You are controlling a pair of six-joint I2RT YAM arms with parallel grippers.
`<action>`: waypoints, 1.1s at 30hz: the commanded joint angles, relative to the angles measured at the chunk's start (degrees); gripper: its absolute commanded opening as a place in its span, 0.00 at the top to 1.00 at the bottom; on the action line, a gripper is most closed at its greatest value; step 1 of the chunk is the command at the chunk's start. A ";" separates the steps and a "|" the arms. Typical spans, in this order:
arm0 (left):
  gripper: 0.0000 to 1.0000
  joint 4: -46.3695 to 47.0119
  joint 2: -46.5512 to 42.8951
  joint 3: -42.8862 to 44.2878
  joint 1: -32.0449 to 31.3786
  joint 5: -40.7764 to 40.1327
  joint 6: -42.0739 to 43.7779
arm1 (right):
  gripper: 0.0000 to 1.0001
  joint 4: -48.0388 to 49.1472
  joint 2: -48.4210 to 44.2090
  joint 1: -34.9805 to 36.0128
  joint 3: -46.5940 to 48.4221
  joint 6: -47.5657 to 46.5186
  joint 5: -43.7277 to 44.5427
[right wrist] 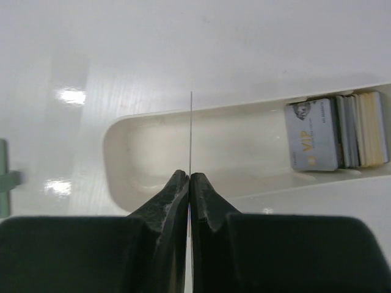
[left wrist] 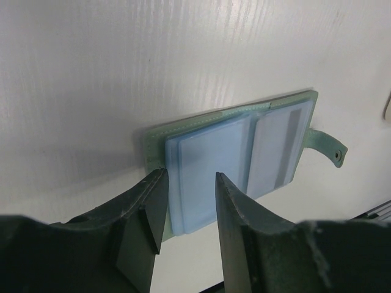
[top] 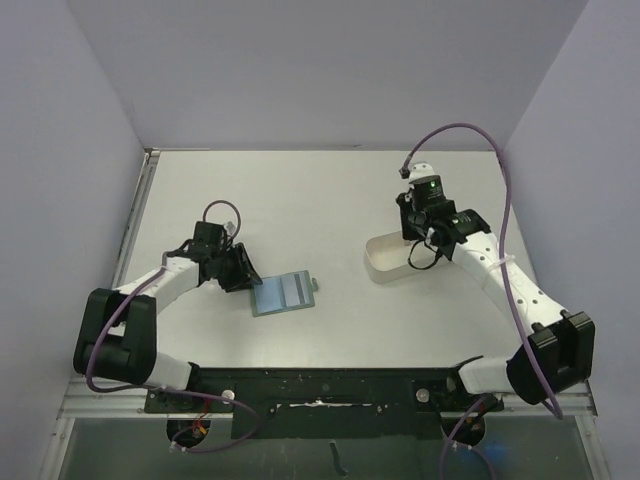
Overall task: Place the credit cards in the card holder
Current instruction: Pick up the credit card from the storage box, then insert the credit card into the card holder.
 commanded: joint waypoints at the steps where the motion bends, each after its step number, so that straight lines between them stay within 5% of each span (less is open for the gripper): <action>1: 0.66 4.74 1.67 -0.08 -0.28 1.03 -1.64 | 1.00 8.23 -4.47 3.76 -2.25 6.65 -7.38; 14: 0.66 8.09 6.67 0.86 -4.42 0.61 -2.08 | 1.00 20.25 3.12 19.87 -1.84 16.93 -8.24; 33: 0.70 12.66 4.58 -2.37 -11.91 1.16 -5.38 | 1.00 34.79 12.52 22.88 -10.64 30.59 -21.33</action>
